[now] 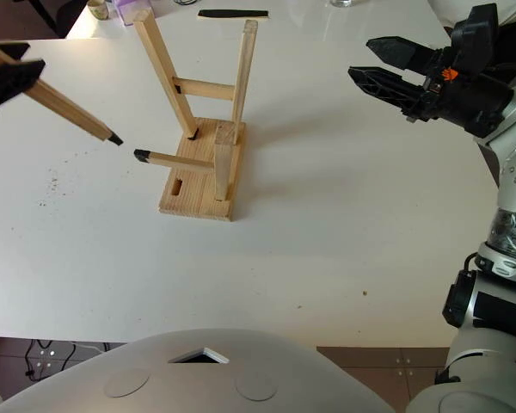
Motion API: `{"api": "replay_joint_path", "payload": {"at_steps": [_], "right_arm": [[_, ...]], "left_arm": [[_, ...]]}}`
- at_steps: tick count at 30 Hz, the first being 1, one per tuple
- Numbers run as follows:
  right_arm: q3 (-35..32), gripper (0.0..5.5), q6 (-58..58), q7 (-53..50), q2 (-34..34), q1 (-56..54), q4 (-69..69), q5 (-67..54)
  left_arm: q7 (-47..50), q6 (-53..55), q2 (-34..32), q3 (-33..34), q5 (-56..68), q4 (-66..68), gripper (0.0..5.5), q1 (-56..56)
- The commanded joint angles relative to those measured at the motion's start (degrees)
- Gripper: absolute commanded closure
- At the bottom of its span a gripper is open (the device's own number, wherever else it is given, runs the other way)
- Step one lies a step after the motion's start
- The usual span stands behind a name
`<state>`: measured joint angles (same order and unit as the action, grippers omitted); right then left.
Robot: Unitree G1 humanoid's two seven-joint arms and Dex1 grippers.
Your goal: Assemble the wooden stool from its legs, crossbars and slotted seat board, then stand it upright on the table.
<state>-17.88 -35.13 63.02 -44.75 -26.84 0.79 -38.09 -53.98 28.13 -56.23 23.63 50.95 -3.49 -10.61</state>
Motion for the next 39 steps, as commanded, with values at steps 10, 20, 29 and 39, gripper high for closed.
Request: {"api": "replay_joint_path", "payload": {"at_steps": [10,20,29,39], "right_arm": [[9.1,2.52,5.2,1.5,4.4,-9.5,-9.8,4.6],[8.1,2.52,6.1,-0.7,5.0,-7.2,-8.7,5.1],[8.3,2.52,5.4,-3.3,6.2,-4.0,-5.1,4.8],[8.0,2.52,4.9,-4.7,6.4,-2.4,-4.0,4.3]], "left_arm": [[3.4,-6.7,18.5,-4.9,-6.0,-6.0,3.45,7.3],[1.7,-4.1,20.5,-9.8,-7.5,-10.4,3.45,17.2],[5.4,-1.5,19.8,-11.7,-5.3,-19.0,3.46,15.2],[15.6,0.2,23.2,-11.0,-3.0,-33.0,3.46,16.2]]}}
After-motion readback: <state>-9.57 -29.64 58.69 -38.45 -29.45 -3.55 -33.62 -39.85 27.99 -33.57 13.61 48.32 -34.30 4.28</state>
